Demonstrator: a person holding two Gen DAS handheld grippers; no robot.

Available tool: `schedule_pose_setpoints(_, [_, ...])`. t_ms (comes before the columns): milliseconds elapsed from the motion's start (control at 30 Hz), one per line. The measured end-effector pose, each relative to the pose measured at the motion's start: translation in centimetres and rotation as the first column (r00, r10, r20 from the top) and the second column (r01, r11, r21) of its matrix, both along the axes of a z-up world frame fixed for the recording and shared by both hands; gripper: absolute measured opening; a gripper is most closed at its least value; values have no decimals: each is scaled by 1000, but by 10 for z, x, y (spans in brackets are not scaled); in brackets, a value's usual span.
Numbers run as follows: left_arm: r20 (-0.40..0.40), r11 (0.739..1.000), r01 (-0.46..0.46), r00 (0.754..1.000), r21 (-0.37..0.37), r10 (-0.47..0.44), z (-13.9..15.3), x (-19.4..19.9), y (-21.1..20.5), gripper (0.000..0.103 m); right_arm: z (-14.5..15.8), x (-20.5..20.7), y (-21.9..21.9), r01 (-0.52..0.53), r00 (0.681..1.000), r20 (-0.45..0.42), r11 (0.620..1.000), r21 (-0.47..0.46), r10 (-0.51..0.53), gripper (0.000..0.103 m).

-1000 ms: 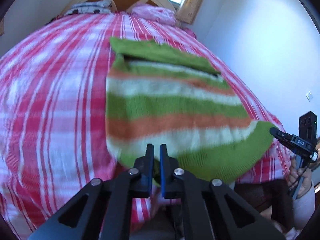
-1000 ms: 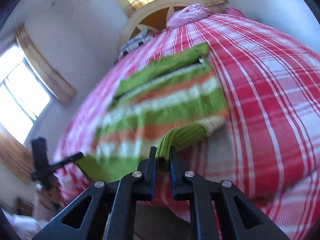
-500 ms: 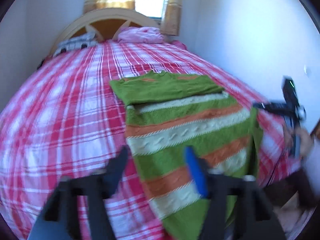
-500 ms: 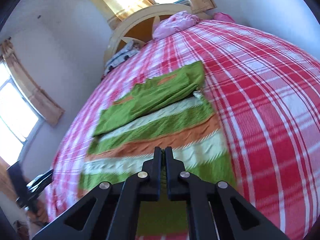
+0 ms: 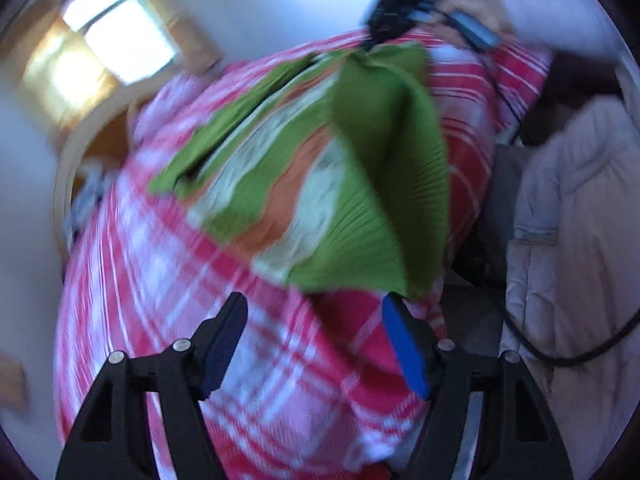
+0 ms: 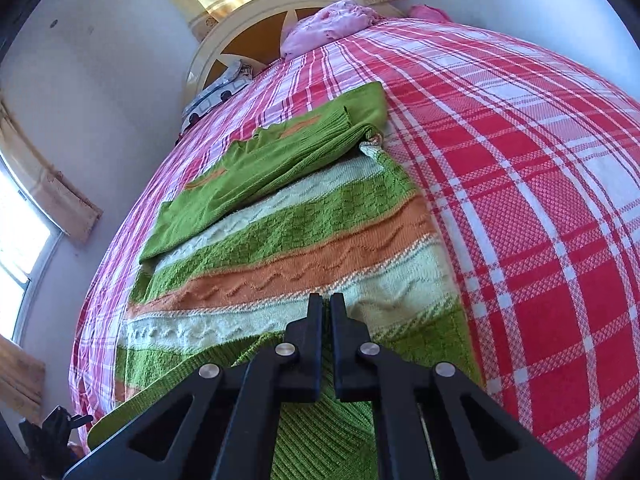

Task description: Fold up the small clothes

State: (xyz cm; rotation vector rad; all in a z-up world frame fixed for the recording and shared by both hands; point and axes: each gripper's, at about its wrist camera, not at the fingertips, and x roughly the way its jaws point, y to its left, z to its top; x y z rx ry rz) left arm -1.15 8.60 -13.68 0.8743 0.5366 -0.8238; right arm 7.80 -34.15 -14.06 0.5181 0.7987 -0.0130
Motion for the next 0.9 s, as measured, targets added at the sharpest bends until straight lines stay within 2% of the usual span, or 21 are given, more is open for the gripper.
schedule_pose_setpoints(100, [40, 998, 69, 997, 14, -70, -3, 6, -17, 72, 2, -4, 2, 3, 1000, -2, 1000, 5, -3, 3])
schedule_pose_setpoints(200, [9, 990, 139, 990, -33, -139, -2, 17, -23, 72, 2, -7, 0, 4, 1000, -5, 1000, 12, -3, 4])
schedule_pose_setpoints(267, [-19, 982, 184, 983, -36, -185, -3, 17, -25, 72, 2, -9, -2, 6, 1000, -6, 1000, 17, -6, 4])
schedule_pose_setpoints(333, [-87, 978, 206, 974, -45, -209, -2, 20, -26, 72, 2, -10, -3, 9, 1000, -10, 1000, 18, -9, 4])
schedule_pose_setpoints(400, [-197, 979, 183, 961, -86, -196, -3, 29, -27, 63, 1, -9, -4, 11, 1000, -14, 1000, 23, -11, 4])
schedule_pose_setpoints(467, [-343, 978, 156, 919, -136, -194, -4, 40, -29, 42, 0, -7, -5, 14, 1000, -18, 999, 30, -13, 4])
schedule_pose_setpoints(500, [-380, 978, 143, 905, -152, -191, -3, 44, -29, 37, -1, -6, -5, 16, 1000, -18, 999, 36, -16, 4])
schedule_pose_setpoints(567, [-360, 982, 109, 919, -157, -159, -1, 47, -28, 14, -2, -6, -6, 22, 1000, -15, 998, 51, -21, 4])
schedule_pose_setpoints(633, [-390, 978, 42, 913, -203, -120, 4, 58, -26, 12, -1, -7, -8, 19, 1000, 7, 996, 83, -19, 4])
schedule_pose_setpoints(700, [-469, 959, -63, 880, -275, -76, 10, 77, -20, 10, 4, -10, -12, 14, 998, 51, 993, 116, -20, 4])
schedule_pose_setpoints(767, [-539, 923, -188, 842, -335, -25, 14, 100, -14, 10, 18, -18, -18, 34, 992, 115, 992, 125, -48, 4])
schedule_pose_setpoints(800, [-567, 891, -258, 824, -373, 1, 17, 114, -10, 9, 25, -22, -22, 45, 988, 142, 992, 122, -62, 4])
schedule_pose_setpoints(900, [-605, 829, -373, 794, -416, 54, 20, 136, -6, 9, 46, -33, -30, 75, 979, 185, 994, 81, -89, 4])
